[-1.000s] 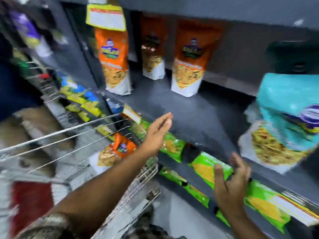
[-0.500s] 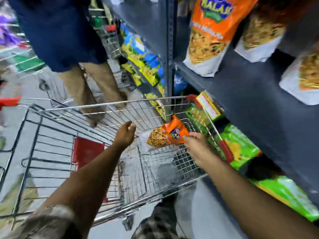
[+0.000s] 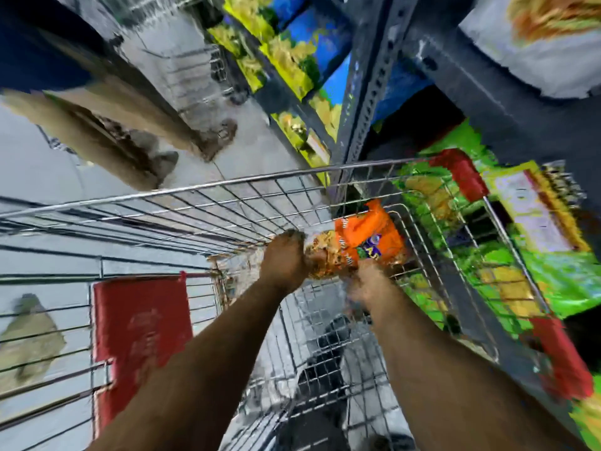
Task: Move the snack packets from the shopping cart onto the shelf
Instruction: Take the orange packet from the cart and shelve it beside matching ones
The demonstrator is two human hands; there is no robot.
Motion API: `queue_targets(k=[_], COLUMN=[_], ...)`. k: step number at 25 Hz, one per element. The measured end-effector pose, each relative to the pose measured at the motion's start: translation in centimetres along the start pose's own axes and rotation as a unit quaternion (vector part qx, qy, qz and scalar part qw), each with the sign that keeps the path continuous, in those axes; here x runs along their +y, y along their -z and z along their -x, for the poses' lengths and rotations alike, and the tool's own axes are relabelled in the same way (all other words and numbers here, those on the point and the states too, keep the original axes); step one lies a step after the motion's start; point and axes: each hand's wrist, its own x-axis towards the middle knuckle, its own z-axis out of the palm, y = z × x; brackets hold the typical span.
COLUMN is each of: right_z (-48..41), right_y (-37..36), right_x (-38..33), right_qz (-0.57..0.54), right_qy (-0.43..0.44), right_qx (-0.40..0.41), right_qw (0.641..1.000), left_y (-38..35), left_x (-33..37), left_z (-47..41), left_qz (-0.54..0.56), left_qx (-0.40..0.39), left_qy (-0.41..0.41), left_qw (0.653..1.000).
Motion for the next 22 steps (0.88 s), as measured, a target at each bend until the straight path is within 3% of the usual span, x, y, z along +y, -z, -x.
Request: queue_targets(k=[4, 7, 10, 14, 18, 22], right_z=[-0.4, 1.6, 4.9, 12.4, 21.7, 31.1], right_y=[0.7, -0.2, -0.1, 2.8, 7.5, 13.3], right_x=[0.4, 1.0, 1.4, 1.5, 2.1, 0.1], right_qz=[-0.056, -0.078, -0.007, 0.062, 0.04, 0.003], right_qy=[0.028, 0.056, 0.141, 0.255, 0.407, 0.555], right_qx=[0.023, 0.04, 0.063, 0.016, -0.007, 0.041], right_qw=[0.998, 0.995, 0.988, 0.965, 0.912, 0.831], left_y=[-0.3, 0.6, 2.3, 4.7, 8.5, 12.5], left_x=[-0.5, -1.1, -0.9, 2.2, 8.9, 18.9], left_z=[-0.8, -0.2, 2.7, 8.2, 12.4, 14.7], left_qz=[-0.041, 0.044, 0.126, 0.271, 0.357, 0.396], left_qx=[0.002, 0.008, 0.019, 0.035, 0.036, 0.056], left_qy=[0.008, 0.031, 0.023, -0.017, -0.066, -0.164], left_qw=[0.999, 0.999, 0.992, 0.962, 0.931, 0.902])
